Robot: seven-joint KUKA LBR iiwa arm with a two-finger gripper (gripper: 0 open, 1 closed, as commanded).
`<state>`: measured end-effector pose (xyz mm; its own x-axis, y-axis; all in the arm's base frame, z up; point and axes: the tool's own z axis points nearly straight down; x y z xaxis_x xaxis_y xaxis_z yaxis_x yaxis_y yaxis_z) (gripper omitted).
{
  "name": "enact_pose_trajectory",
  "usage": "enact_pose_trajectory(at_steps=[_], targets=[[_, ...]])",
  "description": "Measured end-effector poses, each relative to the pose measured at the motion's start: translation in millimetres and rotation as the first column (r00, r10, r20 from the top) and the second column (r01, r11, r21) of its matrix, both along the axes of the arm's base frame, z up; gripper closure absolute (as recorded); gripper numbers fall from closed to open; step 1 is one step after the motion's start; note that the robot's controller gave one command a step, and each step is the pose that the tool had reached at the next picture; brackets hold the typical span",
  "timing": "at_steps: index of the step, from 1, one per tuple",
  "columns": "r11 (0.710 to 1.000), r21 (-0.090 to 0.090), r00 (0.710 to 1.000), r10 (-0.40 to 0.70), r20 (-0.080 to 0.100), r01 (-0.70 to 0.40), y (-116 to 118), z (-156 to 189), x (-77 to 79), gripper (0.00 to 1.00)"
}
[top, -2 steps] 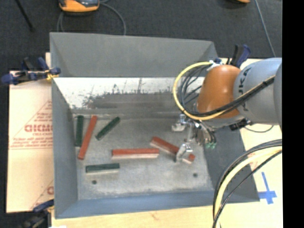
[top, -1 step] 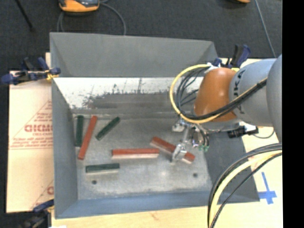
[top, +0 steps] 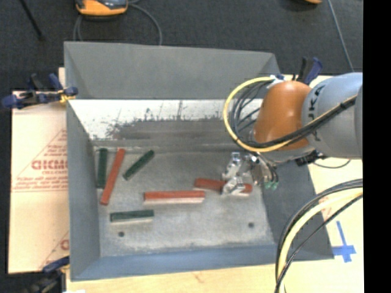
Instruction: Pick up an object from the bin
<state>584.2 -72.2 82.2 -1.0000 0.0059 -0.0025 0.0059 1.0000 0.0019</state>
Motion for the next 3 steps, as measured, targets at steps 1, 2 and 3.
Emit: enact_pose_trajectory(at_steps=[1, 2, 3], targets=[[1.0, 0.0, 1.0, 0.0, 0.0, 0.0, 0.0, 0.0, 0.0, 1.0], [1.0, 0.0, 1.0, 0.0, 0.0, 0.0, 0.0, 0.0, 0.0, 1.0], [1.0, -0.001, 1.0, 0.001, 0.0, -0.001, 0.0, 1.8, -0.4, 1.0]])
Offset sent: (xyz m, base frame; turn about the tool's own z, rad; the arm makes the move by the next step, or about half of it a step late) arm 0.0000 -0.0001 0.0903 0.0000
